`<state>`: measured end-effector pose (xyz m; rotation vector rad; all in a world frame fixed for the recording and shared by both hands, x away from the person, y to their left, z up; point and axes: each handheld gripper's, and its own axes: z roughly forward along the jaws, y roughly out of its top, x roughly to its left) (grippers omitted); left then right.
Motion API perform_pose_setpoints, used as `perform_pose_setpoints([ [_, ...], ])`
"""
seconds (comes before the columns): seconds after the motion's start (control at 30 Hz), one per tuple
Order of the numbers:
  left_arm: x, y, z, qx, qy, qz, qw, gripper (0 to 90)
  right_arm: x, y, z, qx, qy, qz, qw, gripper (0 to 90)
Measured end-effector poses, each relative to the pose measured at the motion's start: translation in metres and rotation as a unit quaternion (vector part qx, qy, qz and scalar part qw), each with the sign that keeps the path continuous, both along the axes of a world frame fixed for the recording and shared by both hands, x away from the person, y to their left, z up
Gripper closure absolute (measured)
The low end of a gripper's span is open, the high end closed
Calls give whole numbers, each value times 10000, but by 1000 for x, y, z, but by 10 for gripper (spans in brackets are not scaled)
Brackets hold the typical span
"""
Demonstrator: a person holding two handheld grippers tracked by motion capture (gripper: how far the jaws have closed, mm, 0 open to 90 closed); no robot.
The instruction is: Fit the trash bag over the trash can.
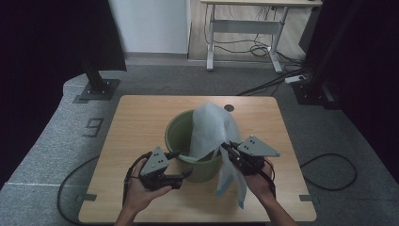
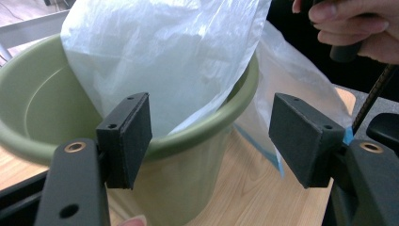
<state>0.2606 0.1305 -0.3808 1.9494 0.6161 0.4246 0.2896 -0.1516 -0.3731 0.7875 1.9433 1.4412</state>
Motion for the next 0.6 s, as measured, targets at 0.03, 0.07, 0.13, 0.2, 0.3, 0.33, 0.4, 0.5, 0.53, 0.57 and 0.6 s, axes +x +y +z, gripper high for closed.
perform_pose_setpoints([
  [0.03, 0, -2, 2, -4, -8, -17, 10000, 303, 0, 0, 0, 12, 7, -7, 10000, 882],
  [0.07, 1, -5, 3, -16, -3, -50, 10000, 303, 0, 0, 1, 18, 9, -8, 10000, 882],
  [0.13, 2, -10, 7, -26, 18, -82, 10000, 304, 1, 0, 1, 15, 10, -13, 10000, 882],
  [0.2, 5, -16, 10, -13, 64, -102, 9999, 307, 1, 0, 2, 15, 9, -14, 10000, 882],
  [0.3, 10, -26, 12, -12, 135, -82, 9999, 322, 2, 1, 4, 36, 20, -45, 10000, 882],
  [0.33, 11, -29, 13, -2, 141, -94, 9999, 322, 2, 1, 4, 36, 20, -45, 10000, 882],
  [0.4, 12, -34, 13, 27, 155, -122, 9998, 329, 3, 1, 5, 51, 23, -58, 10000, 882],
  [0.5, 14, -38, 12, 54, 154, -54, 9999, 356, 3, 0, 5, 71, 24, -56, 10000, 881],
  [0.53, 15, -39, 12, 46, 158, -18, 9999, 369, 3, 0, 6, 82, 26, -52, 9999, 881],
  [0.57, 16, -39, 12, 34, 172, 20, 9998, 382, 3, -1, 6, 95, 28, -49, 9999, 881],
  [0.6, 16, -40, 12, 34, 190, 72, 9998, 397, 2, -1, 6, 102, 25, -45, 9999, 881],
])
